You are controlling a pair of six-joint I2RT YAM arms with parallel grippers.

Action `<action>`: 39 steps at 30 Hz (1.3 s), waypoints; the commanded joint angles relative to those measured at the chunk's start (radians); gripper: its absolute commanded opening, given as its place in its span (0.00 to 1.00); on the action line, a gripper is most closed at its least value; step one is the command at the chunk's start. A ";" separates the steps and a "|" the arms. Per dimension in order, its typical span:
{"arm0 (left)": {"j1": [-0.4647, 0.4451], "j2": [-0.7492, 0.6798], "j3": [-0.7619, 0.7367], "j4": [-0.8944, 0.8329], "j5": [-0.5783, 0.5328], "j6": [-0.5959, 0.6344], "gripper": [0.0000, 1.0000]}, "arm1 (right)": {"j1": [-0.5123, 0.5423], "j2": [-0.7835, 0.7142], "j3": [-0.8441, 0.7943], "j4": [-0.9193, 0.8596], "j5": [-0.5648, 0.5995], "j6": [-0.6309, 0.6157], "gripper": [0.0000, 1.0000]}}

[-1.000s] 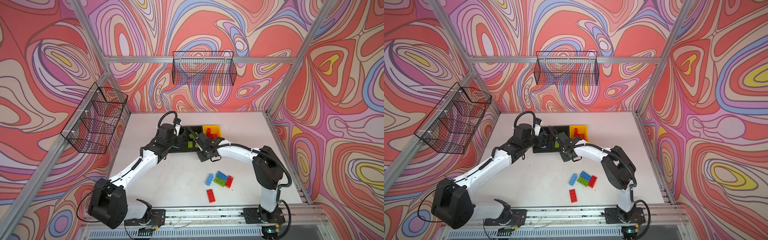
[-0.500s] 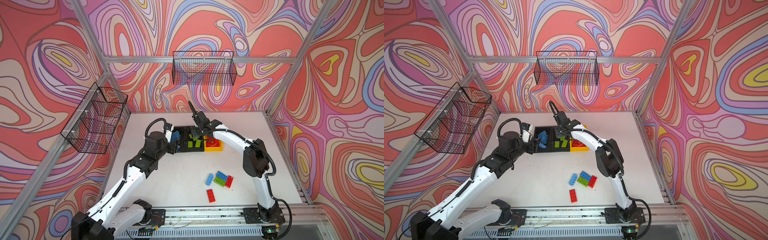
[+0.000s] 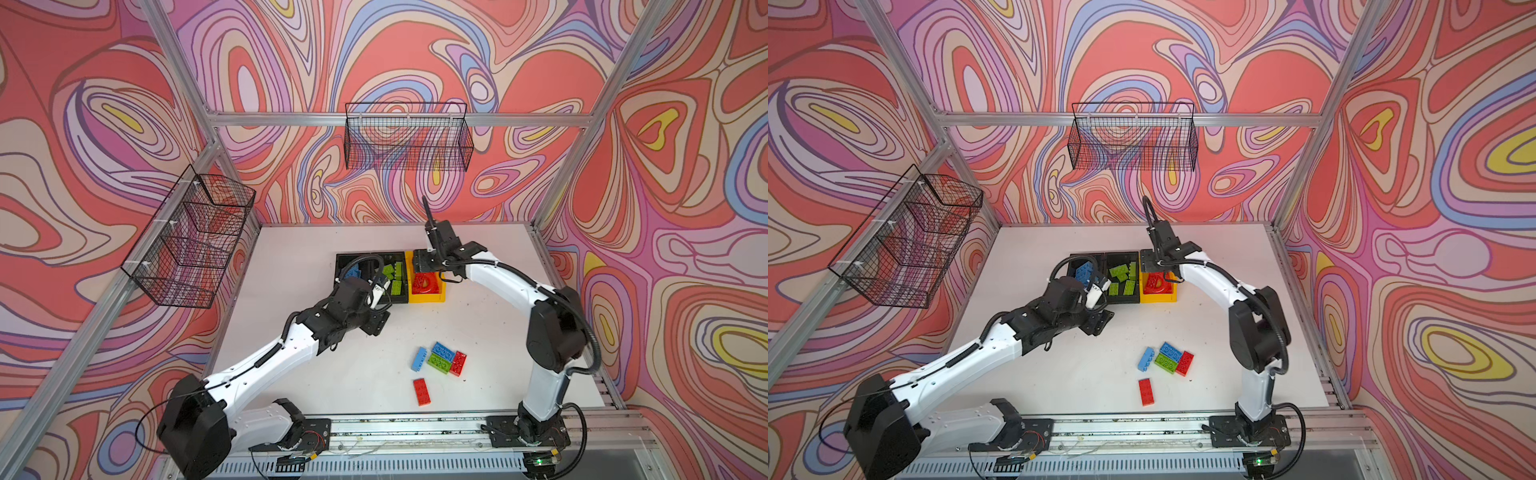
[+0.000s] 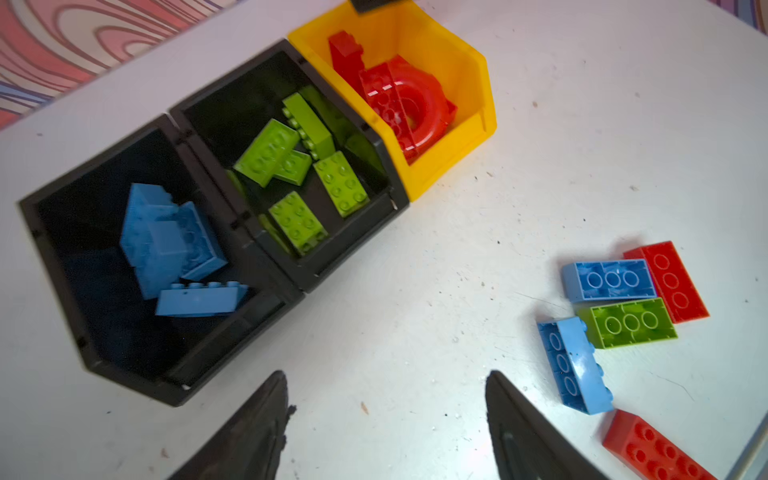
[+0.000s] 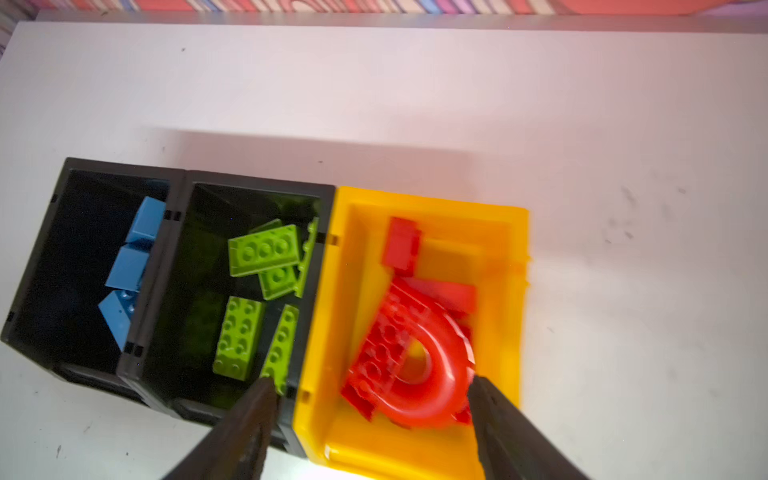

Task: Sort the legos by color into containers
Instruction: 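Move the left gripper down to a blue brick while the right gripper withdraws, then close the left gripper on the blue brick and lift it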

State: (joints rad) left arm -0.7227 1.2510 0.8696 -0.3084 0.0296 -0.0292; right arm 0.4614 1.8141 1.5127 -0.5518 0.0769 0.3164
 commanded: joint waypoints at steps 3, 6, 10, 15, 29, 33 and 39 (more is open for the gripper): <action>-0.123 0.110 0.035 0.000 0.007 -0.073 0.78 | -0.088 -0.114 -0.112 0.031 0.001 0.016 0.78; -0.193 0.183 0.063 -0.002 0.008 -0.088 0.78 | -0.119 -0.137 -0.141 0.030 -0.005 0.014 0.78; -0.225 0.281 0.104 -0.025 0.047 -0.115 0.78 | -0.144 -0.161 -0.162 0.030 -0.006 0.010 0.78; -0.249 0.366 0.171 -0.051 0.096 -0.126 0.78 | -0.162 -0.185 -0.186 0.028 -0.001 0.005 0.77; -0.291 0.512 0.233 -0.148 0.100 -0.140 0.68 | -0.185 -0.238 -0.289 0.048 0.016 0.010 0.77; -0.304 0.537 0.237 -0.156 0.081 -0.146 0.65 | -0.188 -0.249 -0.310 0.051 0.018 0.012 0.77; -0.304 0.575 0.239 -0.155 0.052 -0.167 0.51 | -0.191 -0.262 -0.326 0.053 0.020 0.015 0.77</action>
State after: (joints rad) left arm -1.0267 1.8053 1.0859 -0.4263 0.1116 -0.1761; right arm 0.2771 1.5852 1.1999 -0.5091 0.0822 0.3252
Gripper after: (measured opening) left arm 0.546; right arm 0.769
